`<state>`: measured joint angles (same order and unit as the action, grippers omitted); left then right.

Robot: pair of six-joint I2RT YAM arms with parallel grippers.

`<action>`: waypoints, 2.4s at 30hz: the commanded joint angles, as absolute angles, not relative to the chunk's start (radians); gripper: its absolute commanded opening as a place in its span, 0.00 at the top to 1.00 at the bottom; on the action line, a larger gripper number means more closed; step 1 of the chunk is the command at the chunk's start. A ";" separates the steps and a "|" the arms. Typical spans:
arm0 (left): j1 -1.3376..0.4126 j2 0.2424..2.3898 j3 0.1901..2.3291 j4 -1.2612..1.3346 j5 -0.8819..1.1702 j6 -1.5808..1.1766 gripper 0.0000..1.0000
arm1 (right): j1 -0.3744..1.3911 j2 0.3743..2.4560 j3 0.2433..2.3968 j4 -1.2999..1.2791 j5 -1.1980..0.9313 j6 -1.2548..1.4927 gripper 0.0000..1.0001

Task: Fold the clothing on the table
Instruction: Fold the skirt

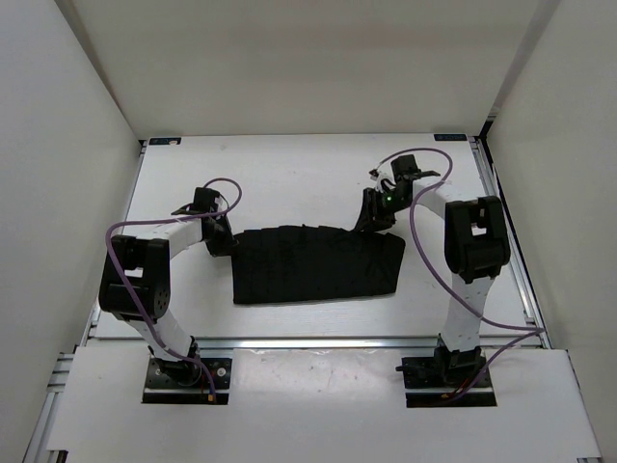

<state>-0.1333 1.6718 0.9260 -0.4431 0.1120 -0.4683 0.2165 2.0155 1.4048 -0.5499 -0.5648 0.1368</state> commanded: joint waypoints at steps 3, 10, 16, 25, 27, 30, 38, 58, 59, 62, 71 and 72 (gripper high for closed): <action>-0.135 1.649 0.902 -0.460 0.106 -0.466 1.00 | 0.242 2.036 1.442 -0.531 -0.663 0.118 0.56; -0.129 1.651 0.897 -0.462 0.104 -0.469 1.00 | 0.221 1.948 1.362 -0.502 -0.690 0.121 0.56; -0.126 1.660 0.896 -0.463 0.101 -0.472 1.00 | 0.202 1.963 1.318 -0.503 -0.736 0.129 0.81; -0.129 1.661 0.894 -0.465 0.100 -0.471 1.00 | 0.157 1.867 1.241 -0.512 -0.634 0.140 1.00; -0.124 1.655 0.896 -0.465 0.097 -0.463 1.00 | 0.124 1.839 1.203 -0.508 -0.632 0.144 1.00; -0.124 1.652 0.890 -0.463 0.100 -0.468 1.00 | 0.098 1.809 1.171 -0.497 -0.612 0.146 1.00; -0.115 1.646 0.881 -0.462 0.097 -0.472 1.00 | 0.052 1.724 1.109 -0.489 -0.612 0.155 1.00; -0.110 1.631 0.870 -0.466 0.095 -0.477 1.00 | -0.075 1.543 0.943 -0.476 -0.554 0.152 1.00; -0.112 1.629 0.859 -0.462 0.095 -0.476 1.00 | -0.081 1.525 0.930 -0.477 -0.558 0.155 1.00; -0.103 1.623 0.853 -0.460 0.100 -0.480 1.00 | -0.098 1.479 0.902 -0.474 -0.551 0.155 1.00; -0.107 1.600 0.845 -0.462 0.091 -0.476 1.00 | -0.126 1.434 0.844 -0.476 -0.529 0.147 1.00; -0.110 1.604 0.836 -0.462 0.097 -0.477 1.00 | -0.126 1.431 0.839 -0.476 -0.520 0.155 1.00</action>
<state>-0.1135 1.6302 0.8711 -0.4145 0.1200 -0.4892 -0.1200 1.4651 0.8520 -0.4904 -0.5461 0.1539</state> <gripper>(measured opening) 0.026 0.027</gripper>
